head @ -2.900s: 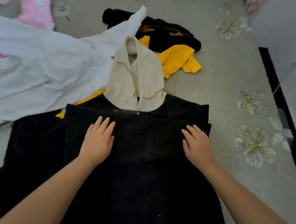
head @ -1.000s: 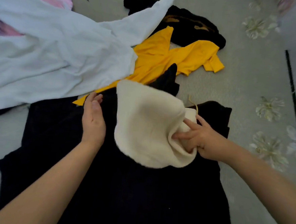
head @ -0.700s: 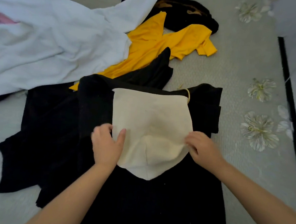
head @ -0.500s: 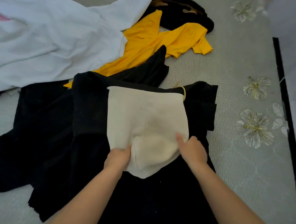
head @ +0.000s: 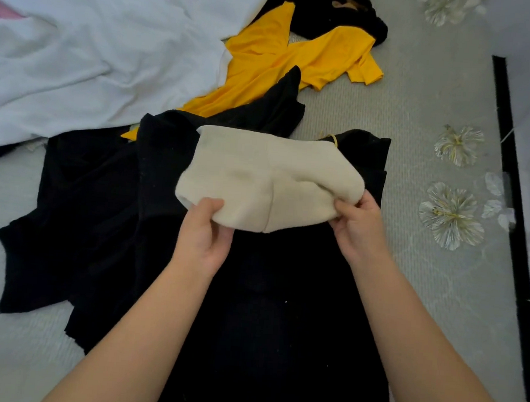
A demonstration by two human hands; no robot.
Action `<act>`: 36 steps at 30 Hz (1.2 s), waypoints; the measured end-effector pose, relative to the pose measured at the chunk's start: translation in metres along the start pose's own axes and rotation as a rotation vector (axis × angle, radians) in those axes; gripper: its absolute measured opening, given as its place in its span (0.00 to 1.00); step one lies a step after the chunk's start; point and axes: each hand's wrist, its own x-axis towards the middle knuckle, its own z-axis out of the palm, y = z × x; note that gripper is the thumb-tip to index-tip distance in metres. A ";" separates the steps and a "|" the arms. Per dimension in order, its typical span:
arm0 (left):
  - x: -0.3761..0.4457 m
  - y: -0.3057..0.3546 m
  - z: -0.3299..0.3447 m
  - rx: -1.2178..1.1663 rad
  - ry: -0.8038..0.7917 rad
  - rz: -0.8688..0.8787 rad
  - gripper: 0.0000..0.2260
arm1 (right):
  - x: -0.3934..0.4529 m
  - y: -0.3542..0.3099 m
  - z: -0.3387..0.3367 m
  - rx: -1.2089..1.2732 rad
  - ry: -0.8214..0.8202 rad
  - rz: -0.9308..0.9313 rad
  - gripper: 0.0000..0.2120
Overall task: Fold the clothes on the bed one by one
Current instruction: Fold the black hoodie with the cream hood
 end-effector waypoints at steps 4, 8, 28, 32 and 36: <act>0.002 -0.016 -0.031 0.090 0.110 -0.166 0.19 | -0.005 0.028 -0.008 -0.286 0.066 0.058 0.17; -0.008 -0.053 -0.077 0.796 0.845 -0.189 0.09 | -0.018 0.068 -0.035 -1.166 0.239 -0.010 0.30; 0.004 -0.054 -0.131 2.432 -0.426 0.241 0.31 | -0.034 0.120 -0.104 -1.969 -0.660 -0.455 0.23; -0.067 -0.062 -0.157 2.339 -0.619 0.541 0.31 | -0.108 0.140 -0.161 -1.856 -0.611 -0.740 0.18; -0.125 -0.084 -0.208 2.444 -0.687 0.517 0.32 | -0.163 0.175 -0.204 -1.943 -0.574 -0.797 0.21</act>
